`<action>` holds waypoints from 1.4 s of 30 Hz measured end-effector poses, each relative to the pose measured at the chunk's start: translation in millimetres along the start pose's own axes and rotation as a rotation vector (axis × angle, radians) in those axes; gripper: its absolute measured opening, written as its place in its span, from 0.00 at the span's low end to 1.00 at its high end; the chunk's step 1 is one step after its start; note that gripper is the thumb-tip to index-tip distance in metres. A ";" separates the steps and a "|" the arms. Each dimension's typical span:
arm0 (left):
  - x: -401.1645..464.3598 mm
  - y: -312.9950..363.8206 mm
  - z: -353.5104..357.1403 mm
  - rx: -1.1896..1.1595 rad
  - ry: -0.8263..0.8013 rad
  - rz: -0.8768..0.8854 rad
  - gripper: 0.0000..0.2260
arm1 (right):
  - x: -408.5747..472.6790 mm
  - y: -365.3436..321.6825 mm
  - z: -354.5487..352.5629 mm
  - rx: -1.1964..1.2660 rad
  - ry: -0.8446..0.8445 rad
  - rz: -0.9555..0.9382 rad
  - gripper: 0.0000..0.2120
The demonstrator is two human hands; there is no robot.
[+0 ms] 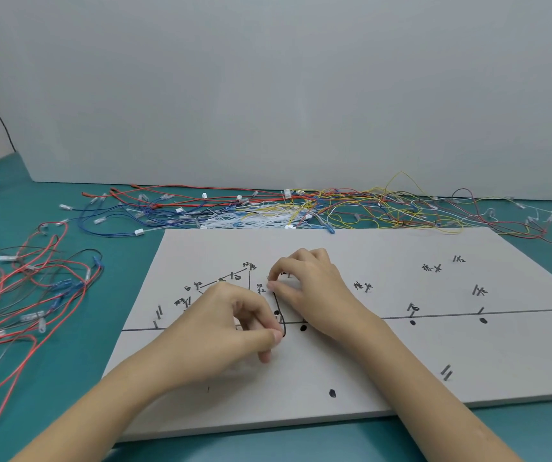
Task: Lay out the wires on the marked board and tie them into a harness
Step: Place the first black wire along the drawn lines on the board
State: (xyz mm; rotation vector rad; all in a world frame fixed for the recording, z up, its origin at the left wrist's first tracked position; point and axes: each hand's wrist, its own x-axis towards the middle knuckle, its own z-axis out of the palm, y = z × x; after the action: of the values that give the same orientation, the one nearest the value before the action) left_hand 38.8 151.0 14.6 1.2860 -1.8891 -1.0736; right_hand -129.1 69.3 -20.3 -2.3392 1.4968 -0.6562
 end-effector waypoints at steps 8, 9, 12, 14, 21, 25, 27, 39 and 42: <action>2.6 4.6 -8.6 -0.295 0.014 -0.197 0.08 | 0.2 -2.5 1.4 -0.022 -0.011 0.032 0.05; 2.7 4.8 -9.7 -0.333 0.010 -0.233 0.07 | 0.2 -2.9 1.1 -0.022 -0.006 0.033 0.05; 3.0 5.3 -10.9 -0.445 0.004 -0.332 0.07 | -0.4 -3.5 0.0 -0.027 0.011 0.025 0.05; 3.5 5.1 -10.9 -0.498 0.009 -0.371 0.07 | -0.8 -3.8 -0.9 -0.034 0.014 0.020 0.05; 2.2 4.7 -0.6 -0.406 -0.020 -0.330 0.08 | -2.2 -4.1 -2.6 -0.099 -0.014 -0.022 0.06; 2.4 3.7 -0.1 -0.359 -0.036 -0.335 0.08 | -2.0 -3.7 -2.4 -0.095 -0.015 -0.023 0.06; 3.3 3.3 -5.3 -0.335 -0.031 -0.342 0.07 | -2.6 -3.2 -1.8 -0.090 -0.016 -0.023 0.06; 2.1 -0.8 2.3 -0.206 -0.049 -0.298 0.04 | -2.5 -4.0 -1.5 -0.076 -0.019 -0.018 0.05; 2.4 -1.3 6.7 -0.217 -0.032 -0.281 0.04 | -2.4 -3.7 -1.1 -0.072 -0.019 -0.018 0.05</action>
State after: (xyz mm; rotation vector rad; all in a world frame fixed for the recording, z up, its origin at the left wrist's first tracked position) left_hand 33.0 150.4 10.3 1.4405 -1.5929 -1.4070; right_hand -127.6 73.1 -18.1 -2.4081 1.5168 -0.5929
